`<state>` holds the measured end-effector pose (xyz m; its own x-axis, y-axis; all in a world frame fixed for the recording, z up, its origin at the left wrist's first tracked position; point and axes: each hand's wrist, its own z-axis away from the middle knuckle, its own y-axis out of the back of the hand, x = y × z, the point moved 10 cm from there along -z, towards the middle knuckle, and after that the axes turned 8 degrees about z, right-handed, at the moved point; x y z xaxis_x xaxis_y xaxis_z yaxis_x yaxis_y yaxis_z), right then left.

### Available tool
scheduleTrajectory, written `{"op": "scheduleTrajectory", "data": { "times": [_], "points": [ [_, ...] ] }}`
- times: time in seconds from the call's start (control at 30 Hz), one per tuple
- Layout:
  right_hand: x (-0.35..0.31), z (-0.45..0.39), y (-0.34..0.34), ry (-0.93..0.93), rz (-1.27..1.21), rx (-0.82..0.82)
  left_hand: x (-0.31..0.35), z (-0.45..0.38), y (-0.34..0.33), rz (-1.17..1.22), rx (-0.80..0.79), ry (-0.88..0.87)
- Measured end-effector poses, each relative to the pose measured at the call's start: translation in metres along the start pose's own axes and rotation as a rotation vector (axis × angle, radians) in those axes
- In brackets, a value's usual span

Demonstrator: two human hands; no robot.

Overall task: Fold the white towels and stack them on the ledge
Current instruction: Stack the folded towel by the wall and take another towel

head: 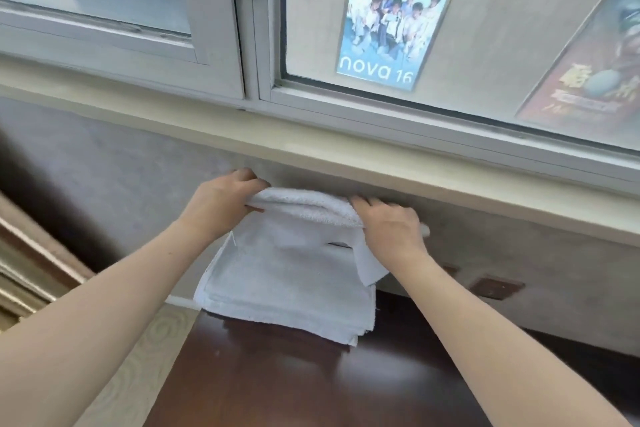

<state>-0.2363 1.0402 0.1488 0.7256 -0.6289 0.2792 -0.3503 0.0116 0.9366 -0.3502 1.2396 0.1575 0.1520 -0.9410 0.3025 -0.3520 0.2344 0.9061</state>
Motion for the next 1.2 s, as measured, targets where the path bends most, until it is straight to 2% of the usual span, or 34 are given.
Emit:
{"op": "scheduleTrajectory", "data": {
  "times": [0.1, 0.17, 0.2, 0.3, 0.43, 0.6, 0.7, 0.83, 0.93, 1.03, 1.13, 1.2],
  "points": [
    [-0.022, 0.02, 0.012, -0.028, 0.058, 0.336, -0.004, 0.015, 0.011, -0.049, 0.193, -0.201],
    [-0.042, 0.038, 0.001, -0.006, 0.058, 0.44, -0.017, 0.037, 0.001, -0.032, 0.248, -0.247],
    [-0.054, 0.046, -0.008, 0.015, 0.048, 0.436, -0.025, 0.049, -0.01, -0.008, 0.228, -0.242],
    [-0.09, 0.068, -0.039, 0.056, 0.021, 0.311, -0.045, 0.092, -0.055, 0.066, 0.045, -0.185],
    [-0.1, 0.093, -0.062, -0.021, -0.068, 0.198, -0.068, 0.132, -0.091, 0.184, -0.118, -0.045],
    [-0.056, 0.11, -0.087, -0.278, -0.172, -0.011, -0.076, 0.134, -0.094, 0.211, -0.091, 0.05],
    [-0.032, 0.108, -0.089, -0.445, -0.378, 0.023, -0.075, 0.131, -0.097, 0.205, -0.082, 0.074],
    [-0.004, 0.116, -0.11, -0.848, -0.73, 0.018, -0.074, 0.129, -0.101, 0.214, -0.071, 0.134],
    [-0.003, 0.126, -0.125, -1.034, -0.92, -0.036, -0.087, 0.136, -0.108, 0.278, -0.058, 0.307],
    [-0.013, 0.142, -0.139, -1.094, -1.031, -0.143, -0.102, 0.152, -0.119, 0.468, -0.013, 0.547],
    [-0.015, 0.149, -0.142, -1.071, -1.121, -0.212, -0.101, 0.165, -0.121, 0.628, 0.035, 0.641],
    [-0.018, 0.147, -0.15, -1.022, -1.3, -0.285, -0.103, 0.171, -0.121, 0.705, 0.029, 0.728]
  ]
}}
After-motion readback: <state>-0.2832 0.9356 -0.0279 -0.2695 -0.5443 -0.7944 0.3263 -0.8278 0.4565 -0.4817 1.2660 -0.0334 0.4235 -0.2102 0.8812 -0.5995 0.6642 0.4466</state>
